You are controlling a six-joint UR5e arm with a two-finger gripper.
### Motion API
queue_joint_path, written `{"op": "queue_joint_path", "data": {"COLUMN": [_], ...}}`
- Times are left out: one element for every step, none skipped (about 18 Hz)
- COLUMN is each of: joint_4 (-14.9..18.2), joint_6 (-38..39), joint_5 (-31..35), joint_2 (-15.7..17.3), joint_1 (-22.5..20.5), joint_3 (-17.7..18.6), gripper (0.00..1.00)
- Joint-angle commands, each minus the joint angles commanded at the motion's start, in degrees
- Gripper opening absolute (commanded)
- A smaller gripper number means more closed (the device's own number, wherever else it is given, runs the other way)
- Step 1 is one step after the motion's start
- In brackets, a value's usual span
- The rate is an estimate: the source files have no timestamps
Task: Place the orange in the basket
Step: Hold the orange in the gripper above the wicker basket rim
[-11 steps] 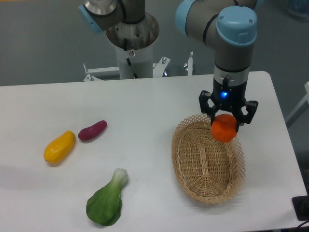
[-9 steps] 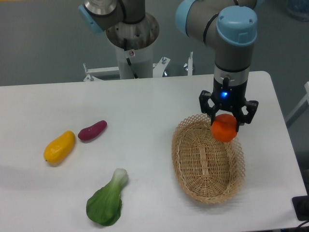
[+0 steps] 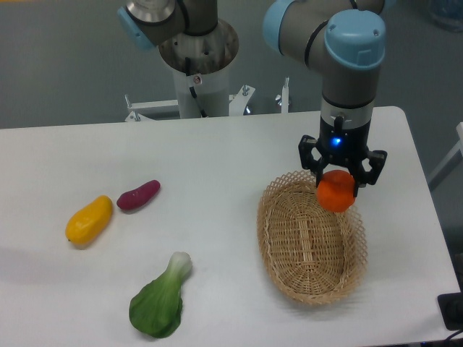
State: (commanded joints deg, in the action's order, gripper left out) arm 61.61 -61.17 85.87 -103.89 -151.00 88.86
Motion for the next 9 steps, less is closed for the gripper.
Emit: {"op": "queue_joint_path", "data": {"joint_4": [0.0, 0.0, 0.0, -0.2, -0.4, -0.6, -0.7, -0.9, -1.1], "joint_6": [0.0, 0.1, 0.0, 0.1, 0.1, 0.1, 0.1, 0.1, 0.1], "joint_5": [0.0, 0.0, 0.0, 0.1, 0.0, 0.0, 0.0, 0.0, 0.0], "joint_2": [0.0, 0.0, 0.0, 0.0, -0.1, -0.3, -0.5, -0.9, -1.1], "joint_1": [0.0, -0.1, -0.1, -0.2, -0.3, -0.2, -0.2, -0.3, -0.3], "joint_3": [-0.2, -0.2, -0.1, 0.0, 0.0, -0.1, -0.1, 0.0, 0.0], "gripper": [0.46, 0.46, 0.46, 0.46, 0.46, 0.46, 0.46, 0.46, 0.46]}}
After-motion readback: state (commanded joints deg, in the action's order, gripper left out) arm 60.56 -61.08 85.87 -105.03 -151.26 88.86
